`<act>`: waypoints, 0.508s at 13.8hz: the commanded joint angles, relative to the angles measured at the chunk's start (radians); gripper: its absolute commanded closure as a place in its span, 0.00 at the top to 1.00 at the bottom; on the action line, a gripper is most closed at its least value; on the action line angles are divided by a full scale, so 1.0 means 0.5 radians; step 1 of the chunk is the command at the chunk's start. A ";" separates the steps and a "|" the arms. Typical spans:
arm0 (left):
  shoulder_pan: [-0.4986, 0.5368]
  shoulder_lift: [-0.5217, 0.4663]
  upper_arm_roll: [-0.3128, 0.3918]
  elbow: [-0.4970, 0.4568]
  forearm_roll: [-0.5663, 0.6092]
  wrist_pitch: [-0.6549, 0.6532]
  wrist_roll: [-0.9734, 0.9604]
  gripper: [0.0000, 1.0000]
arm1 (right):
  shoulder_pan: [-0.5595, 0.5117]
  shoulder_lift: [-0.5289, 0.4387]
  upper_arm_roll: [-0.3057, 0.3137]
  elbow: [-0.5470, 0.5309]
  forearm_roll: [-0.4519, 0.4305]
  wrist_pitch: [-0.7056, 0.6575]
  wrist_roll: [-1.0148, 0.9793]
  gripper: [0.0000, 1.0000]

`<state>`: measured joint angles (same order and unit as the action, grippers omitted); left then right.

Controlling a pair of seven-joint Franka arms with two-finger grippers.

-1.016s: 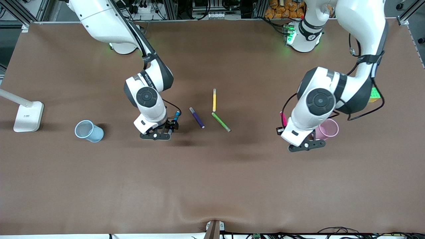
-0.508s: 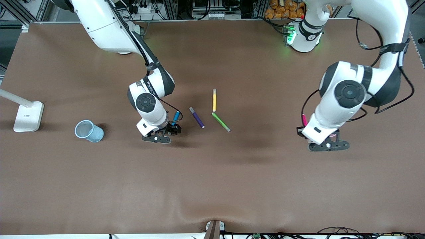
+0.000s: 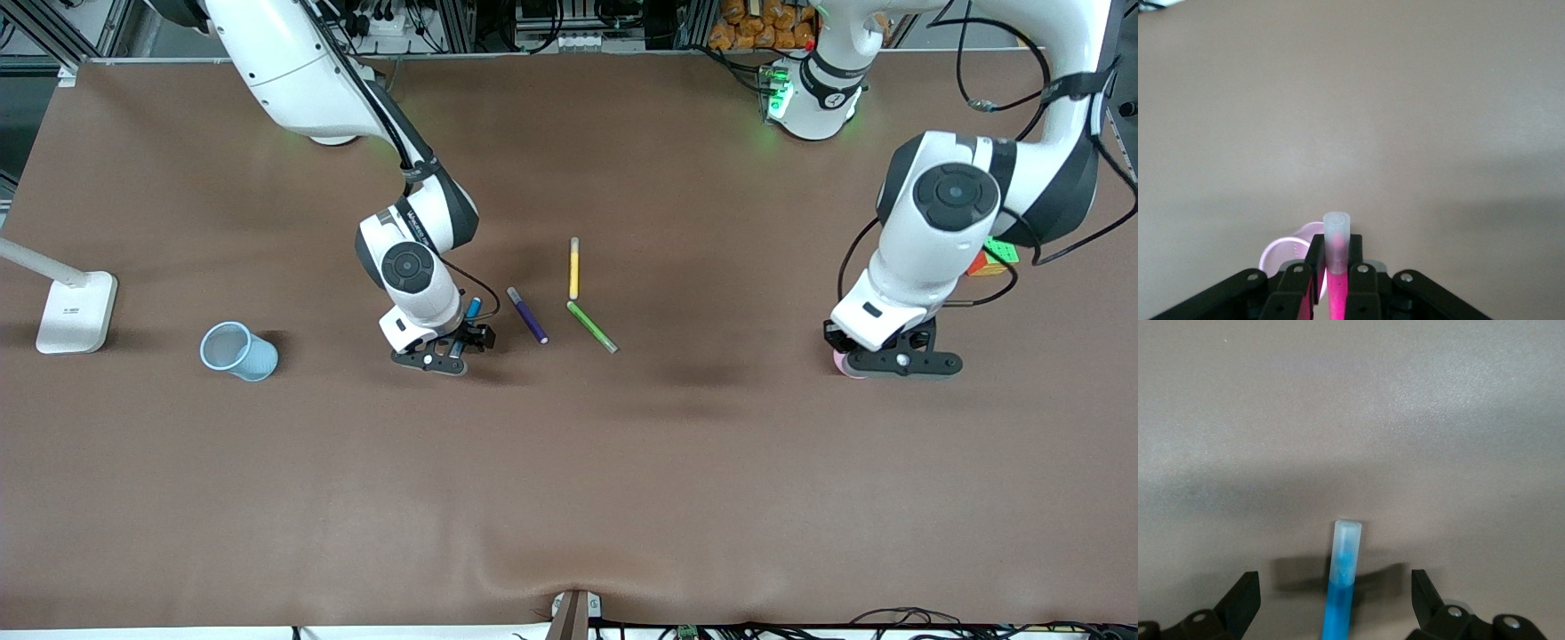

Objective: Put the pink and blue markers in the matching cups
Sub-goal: 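Lift the pink marker toward the pink cup while the right gripper grasps the blue marker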

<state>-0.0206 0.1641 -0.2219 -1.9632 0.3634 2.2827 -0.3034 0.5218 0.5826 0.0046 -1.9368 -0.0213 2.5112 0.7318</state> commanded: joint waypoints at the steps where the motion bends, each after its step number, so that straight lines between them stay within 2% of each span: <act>1: 0.111 -0.187 -0.026 -0.368 0.135 0.336 0.033 0.00 | 0.009 -0.009 -0.003 -0.023 0.015 0.024 0.037 0.90; 3: 0.194 -0.184 -0.026 -0.485 0.309 0.603 0.030 0.00 | 0.006 -0.002 -0.003 -0.023 0.015 0.024 0.034 0.66; 5: 0.265 -0.178 -0.026 -0.562 0.389 0.741 0.033 0.00 | 0.003 0.001 -0.003 -0.023 0.015 0.024 0.024 0.45; 7: 0.362 -0.166 -0.026 -0.614 0.512 0.882 0.033 0.00 | -0.010 0.001 -0.006 -0.023 0.015 0.031 0.003 0.28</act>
<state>0.1091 0.1103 -0.2223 -2.2228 0.5656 2.6563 -0.2954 0.5216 0.5834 0.0033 -1.9390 -0.0212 2.5140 0.7349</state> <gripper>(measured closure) 0.828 0.634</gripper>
